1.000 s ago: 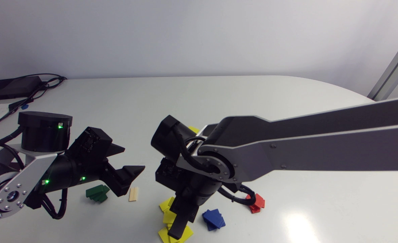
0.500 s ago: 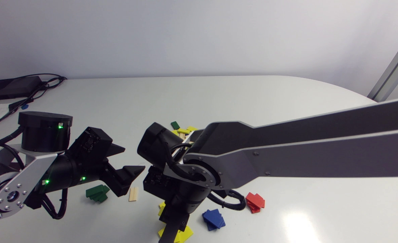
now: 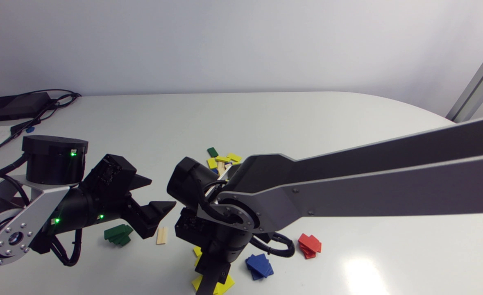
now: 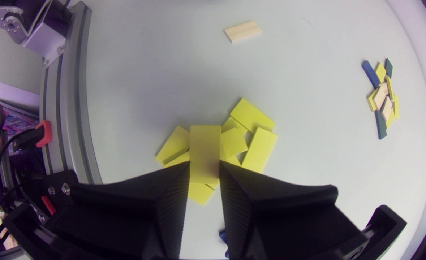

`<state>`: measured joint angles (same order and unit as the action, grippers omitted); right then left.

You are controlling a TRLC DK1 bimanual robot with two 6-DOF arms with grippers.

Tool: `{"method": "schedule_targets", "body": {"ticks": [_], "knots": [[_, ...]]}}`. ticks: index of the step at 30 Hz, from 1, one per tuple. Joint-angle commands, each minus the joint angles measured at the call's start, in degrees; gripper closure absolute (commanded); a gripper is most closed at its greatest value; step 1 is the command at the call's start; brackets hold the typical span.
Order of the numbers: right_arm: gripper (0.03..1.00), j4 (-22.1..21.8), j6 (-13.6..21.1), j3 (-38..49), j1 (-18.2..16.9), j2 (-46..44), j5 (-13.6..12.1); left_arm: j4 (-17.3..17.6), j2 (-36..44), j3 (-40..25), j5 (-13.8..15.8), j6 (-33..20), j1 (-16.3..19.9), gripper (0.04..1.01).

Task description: Take domino bricks one by one from the mixed stack on the table and place each onto the existing stack of the same color.

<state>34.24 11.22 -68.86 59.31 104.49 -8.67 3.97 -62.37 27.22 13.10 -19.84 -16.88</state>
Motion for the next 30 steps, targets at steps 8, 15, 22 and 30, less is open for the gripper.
{"method": "schedule_targets", "body": {"ticks": [8,15,22,30], "knots": [[0.848,0.7,0.6,-1.5,-0.2,1.7,-0.2,-0.5,-1.1,-0.9,0.3,0.1,-0.4,0.049],[0.833,0.8,0.5,-1.1,-0.4,1.7,0.0,-0.5,-1.0,-0.9,0.3,0.1,-0.5,0.049],[0.803,1.4,0.4,-1.2,-0.4,1.7,0.1,-0.4,-0.6,-1.0,0.3,0.1,-0.5,0.049],[0.78,1.9,0.4,-1.4,-0.5,1.9,0.1,-0.4,-0.5,-0.9,0.3,0.0,-0.5,0.049]]}}
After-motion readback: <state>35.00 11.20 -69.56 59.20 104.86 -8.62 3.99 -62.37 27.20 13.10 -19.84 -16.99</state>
